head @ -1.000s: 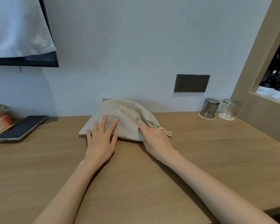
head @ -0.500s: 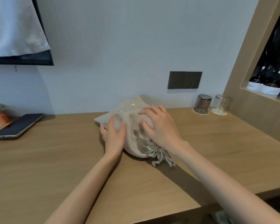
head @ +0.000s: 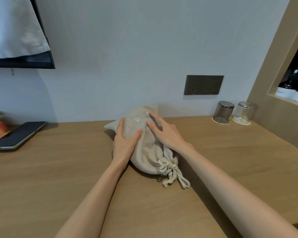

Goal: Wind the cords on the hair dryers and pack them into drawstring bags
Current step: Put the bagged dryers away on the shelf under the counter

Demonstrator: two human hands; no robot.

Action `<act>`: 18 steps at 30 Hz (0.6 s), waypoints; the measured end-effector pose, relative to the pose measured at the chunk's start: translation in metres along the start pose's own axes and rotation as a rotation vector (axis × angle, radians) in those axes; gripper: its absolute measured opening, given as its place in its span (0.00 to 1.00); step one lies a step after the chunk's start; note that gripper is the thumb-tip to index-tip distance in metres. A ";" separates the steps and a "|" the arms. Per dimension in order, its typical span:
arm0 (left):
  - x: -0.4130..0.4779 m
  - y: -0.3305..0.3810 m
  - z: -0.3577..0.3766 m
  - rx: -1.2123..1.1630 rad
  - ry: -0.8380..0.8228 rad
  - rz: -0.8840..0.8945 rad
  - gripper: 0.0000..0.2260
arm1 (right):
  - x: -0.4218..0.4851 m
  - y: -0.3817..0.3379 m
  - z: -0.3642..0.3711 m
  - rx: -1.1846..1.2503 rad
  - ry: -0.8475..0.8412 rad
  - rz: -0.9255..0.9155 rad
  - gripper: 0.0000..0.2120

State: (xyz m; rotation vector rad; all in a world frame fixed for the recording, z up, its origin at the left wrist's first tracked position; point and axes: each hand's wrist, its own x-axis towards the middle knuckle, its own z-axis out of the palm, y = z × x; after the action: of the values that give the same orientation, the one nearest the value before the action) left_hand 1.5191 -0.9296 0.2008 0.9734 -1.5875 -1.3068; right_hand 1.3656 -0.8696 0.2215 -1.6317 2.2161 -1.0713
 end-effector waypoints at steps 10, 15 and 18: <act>0.004 0.004 -0.001 0.000 -0.059 0.086 0.33 | -0.015 0.005 0.030 0.043 0.119 -0.051 0.28; -0.008 0.006 -0.001 0.006 -0.074 0.126 0.37 | -0.031 0.001 0.023 0.108 0.150 -0.075 0.27; -0.019 0.013 -0.001 -0.012 -0.091 0.171 0.35 | -0.047 -0.003 0.014 0.165 0.169 -0.086 0.26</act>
State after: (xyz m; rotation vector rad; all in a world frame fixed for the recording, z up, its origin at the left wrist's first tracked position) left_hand 1.5258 -0.9099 0.2110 0.7623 -1.6905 -1.2547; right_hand 1.3937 -0.8344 0.2010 -1.6331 2.1067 -1.4227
